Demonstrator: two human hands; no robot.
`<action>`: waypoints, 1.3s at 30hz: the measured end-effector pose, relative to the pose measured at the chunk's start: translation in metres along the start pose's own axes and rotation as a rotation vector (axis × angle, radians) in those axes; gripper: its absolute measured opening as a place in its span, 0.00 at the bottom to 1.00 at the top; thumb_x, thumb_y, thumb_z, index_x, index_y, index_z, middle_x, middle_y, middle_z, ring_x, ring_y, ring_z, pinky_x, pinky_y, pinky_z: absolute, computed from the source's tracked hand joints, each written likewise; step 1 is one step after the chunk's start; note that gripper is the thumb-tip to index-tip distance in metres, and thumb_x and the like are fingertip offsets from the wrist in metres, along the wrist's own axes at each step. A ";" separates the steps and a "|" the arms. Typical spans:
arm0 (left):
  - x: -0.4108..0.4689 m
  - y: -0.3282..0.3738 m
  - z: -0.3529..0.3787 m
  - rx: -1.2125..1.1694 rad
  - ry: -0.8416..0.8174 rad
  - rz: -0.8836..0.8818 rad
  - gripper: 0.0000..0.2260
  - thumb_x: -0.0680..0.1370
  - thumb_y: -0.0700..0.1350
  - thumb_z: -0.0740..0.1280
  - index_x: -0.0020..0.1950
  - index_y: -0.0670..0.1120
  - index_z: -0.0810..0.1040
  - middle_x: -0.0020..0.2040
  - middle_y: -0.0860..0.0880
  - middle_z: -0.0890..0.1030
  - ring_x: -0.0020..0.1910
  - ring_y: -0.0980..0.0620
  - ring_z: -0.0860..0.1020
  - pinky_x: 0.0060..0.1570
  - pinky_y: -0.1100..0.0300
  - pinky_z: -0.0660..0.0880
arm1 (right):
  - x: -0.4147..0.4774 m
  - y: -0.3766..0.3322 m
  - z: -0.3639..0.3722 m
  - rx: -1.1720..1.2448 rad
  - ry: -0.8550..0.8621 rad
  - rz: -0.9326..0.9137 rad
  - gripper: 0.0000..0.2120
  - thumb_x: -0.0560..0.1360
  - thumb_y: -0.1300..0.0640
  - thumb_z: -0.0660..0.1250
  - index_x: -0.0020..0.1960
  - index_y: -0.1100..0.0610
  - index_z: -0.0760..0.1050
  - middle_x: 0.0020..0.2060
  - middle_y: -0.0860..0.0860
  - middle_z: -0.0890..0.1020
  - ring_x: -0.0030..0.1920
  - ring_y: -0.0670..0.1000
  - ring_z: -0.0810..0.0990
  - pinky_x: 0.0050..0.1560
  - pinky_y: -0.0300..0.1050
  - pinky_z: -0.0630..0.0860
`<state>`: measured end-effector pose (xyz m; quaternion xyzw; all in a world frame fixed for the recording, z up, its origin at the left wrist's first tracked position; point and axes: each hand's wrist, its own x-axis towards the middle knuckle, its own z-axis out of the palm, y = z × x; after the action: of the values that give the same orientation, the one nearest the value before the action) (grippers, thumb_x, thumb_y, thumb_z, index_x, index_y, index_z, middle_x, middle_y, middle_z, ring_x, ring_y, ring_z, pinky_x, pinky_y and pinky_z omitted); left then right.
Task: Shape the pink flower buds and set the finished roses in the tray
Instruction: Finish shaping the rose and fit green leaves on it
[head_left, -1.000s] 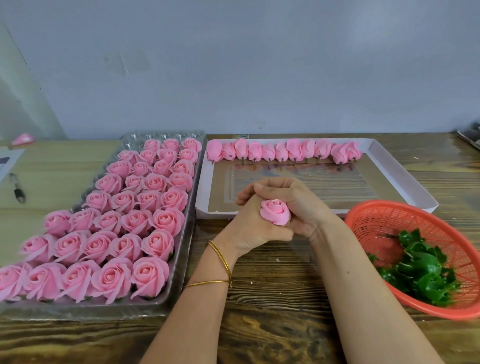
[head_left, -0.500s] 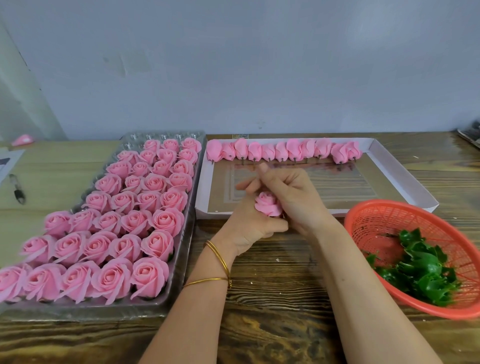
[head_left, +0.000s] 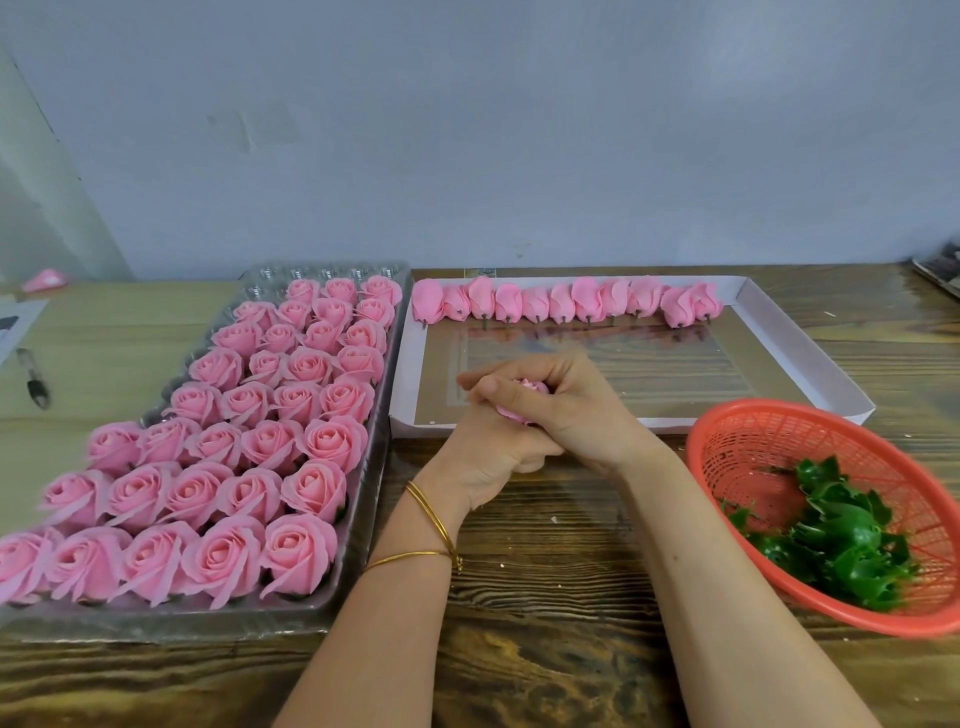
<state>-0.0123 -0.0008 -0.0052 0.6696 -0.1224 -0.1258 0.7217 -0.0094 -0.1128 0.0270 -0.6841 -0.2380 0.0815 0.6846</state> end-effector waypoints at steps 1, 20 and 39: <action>0.000 -0.001 -0.001 0.006 0.006 0.004 0.12 0.71 0.25 0.68 0.43 0.42 0.76 0.27 0.56 0.76 0.31 0.60 0.78 0.28 0.67 0.72 | 0.000 0.001 0.000 -0.005 -0.006 0.007 0.06 0.75 0.56 0.70 0.46 0.49 0.86 0.51 0.47 0.86 0.56 0.46 0.83 0.55 0.36 0.76; 0.005 -0.009 -0.005 0.022 0.116 0.073 0.22 0.72 0.26 0.67 0.44 0.55 0.71 0.37 0.57 0.76 0.35 0.69 0.79 0.31 0.74 0.72 | -0.002 -0.002 0.001 -0.207 -0.024 0.082 0.10 0.79 0.57 0.67 0.59 0.51 0.81 0.54 0.49 0.84 0.55 0.45 0.82 0.56 0.33 0.75; 0.000 0.006 -0.005 -0.077 0.094 0.072 0.13 0.63 0.34 0.71 0.34 0.53 0.82 0.31 0.53 0.79 0.32 0.58 0.78 0.26 0.68 0.70 | 0.000 0.004 -0.011 0.011 0.238 0.200 0.27 0.74 0.34 0.58 0.55 0.53 0.82 0.52 0.49 0.85 0.54 0.48 0.83 0.56 0.46 0.77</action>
<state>-0.0101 0.0042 0.0007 0.6417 -0.1074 -0.0729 0.7559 -0.0036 -0.1220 0.0239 -0.7056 -0.0853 0.0687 0.7001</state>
